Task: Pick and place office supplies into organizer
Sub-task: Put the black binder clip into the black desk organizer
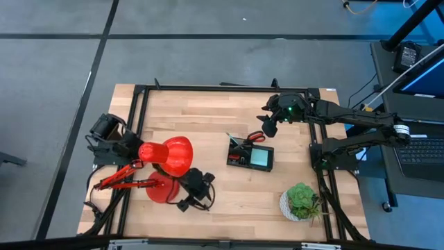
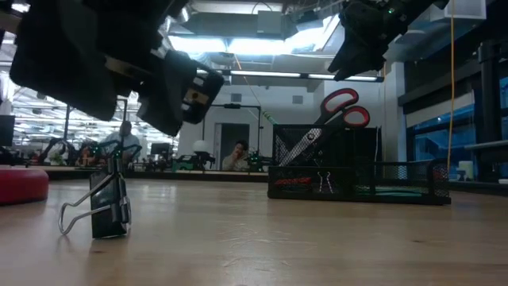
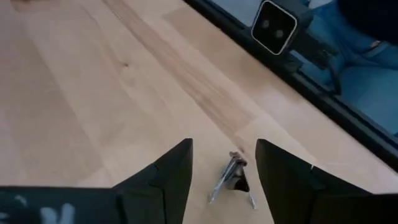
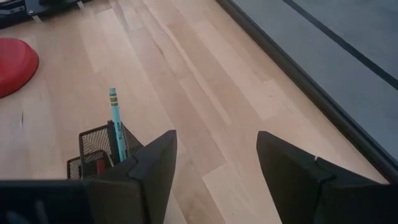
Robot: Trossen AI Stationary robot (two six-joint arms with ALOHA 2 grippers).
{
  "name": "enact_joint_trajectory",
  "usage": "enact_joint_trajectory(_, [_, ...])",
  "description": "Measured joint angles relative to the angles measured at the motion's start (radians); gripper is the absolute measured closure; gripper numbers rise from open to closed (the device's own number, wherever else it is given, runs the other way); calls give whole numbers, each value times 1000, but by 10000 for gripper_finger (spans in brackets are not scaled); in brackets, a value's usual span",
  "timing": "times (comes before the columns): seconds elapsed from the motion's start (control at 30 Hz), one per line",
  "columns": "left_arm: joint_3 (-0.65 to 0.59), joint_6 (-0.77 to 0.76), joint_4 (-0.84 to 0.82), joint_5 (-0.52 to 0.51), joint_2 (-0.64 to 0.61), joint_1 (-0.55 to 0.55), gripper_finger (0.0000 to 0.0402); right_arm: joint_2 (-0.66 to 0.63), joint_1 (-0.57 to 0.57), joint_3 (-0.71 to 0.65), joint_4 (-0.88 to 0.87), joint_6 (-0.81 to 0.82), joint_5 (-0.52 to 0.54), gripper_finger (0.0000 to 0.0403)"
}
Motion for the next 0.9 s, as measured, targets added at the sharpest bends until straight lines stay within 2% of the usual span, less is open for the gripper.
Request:
enact_joint_trajectory(0.6, [0, -66, 70, -18, 121, -40, 239, 0, 0, -31, 6, 4, 0, 179])
enact_joint_trajectory(0.73, [0, -66, 81, -17, 120, -40, 260, 0, 0, -53, 7, 4, 0, 179])
enact_joint_trajectory(0.9, [0, -64, 78, -9, 120, -25, 305, 0, 0, -59, 10, 2, 0, 179])
